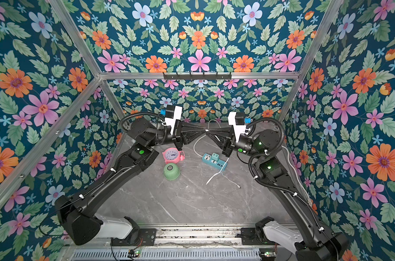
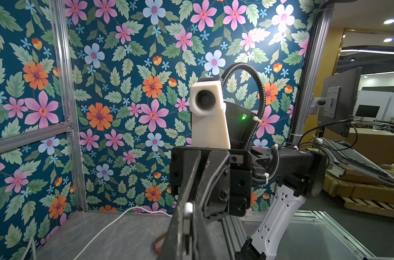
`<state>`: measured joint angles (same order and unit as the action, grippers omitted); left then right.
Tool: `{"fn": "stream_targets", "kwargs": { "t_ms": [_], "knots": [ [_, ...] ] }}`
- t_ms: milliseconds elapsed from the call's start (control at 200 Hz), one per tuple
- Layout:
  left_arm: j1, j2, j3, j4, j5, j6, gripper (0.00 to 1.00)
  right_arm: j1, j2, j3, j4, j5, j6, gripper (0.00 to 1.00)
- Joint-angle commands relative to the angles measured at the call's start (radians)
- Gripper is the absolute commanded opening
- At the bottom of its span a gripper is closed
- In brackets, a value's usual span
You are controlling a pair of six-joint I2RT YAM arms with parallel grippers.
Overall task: Charge the cordless meat grinders
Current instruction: Pick up the charging cable from the center of the board, then adjust the socket at the center of the board.
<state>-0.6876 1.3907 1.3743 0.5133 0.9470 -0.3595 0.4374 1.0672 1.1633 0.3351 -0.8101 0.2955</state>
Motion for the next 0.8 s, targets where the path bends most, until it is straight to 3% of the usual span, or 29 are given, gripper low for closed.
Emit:
{"fn": "stream_targets", "kwargs": {
  "t_ms": [0,140,265,305,340,496,616,691,791],
  "knots": [
    [-0.001,0.0,-0.001,-0.014,-0.024,0.004,0.0,0.003,0.002,0.004,0.093,-0.054,0.028,0.05],
    [-0.003,0.0,-0.004,-0.017,-0.032,0.001,0.03,0.004,0.001,-0.003,0.098,-0.058,0.034,0.0],
    [-0.003,-0.022,-0.045,-0.01,-0.105,0.004,0.66,0.002,-0.024,-0.027,0.03,0.009,-0.006,0.0],
    [-0.003,-0.042,-0.078,0.003,-0.15,0.014,0.8,0.001,-0.039,-0.037,-0.058,0.052,-0.038,0.0],
    [-0.001,-0.062,-0.119,0.023,-0.198,0.026,0.87,-0.003,-0.053,-0.049,-0.146,0.097,-0.084,0.0],
    [-0.001,-0.156,-0.321,0.071,-0.561,0.056,0.93,-0.022,-0.057,-0.067,-0.564,0.351,-0.258,0.0],
    [0.0,-0.13,-0.329,-0.119,-0.806,0.03,0.91,-0.022,-0.002,-0.052,-0.826,0.538,-0.333,0.0],
    [-0.001,-0.087,-0.333,-0.215,-0.864,0.028,0.89,-0.023,0.034,-0.03,-0.976,0.612,-0.385,0.0],
    [-0.003,-0.043,-0.412,-0.167,-0.842,0.06,0.86,-0.029,0.098,0.021,-1.094,0.665,-0.444,0.0]
  ]
}}
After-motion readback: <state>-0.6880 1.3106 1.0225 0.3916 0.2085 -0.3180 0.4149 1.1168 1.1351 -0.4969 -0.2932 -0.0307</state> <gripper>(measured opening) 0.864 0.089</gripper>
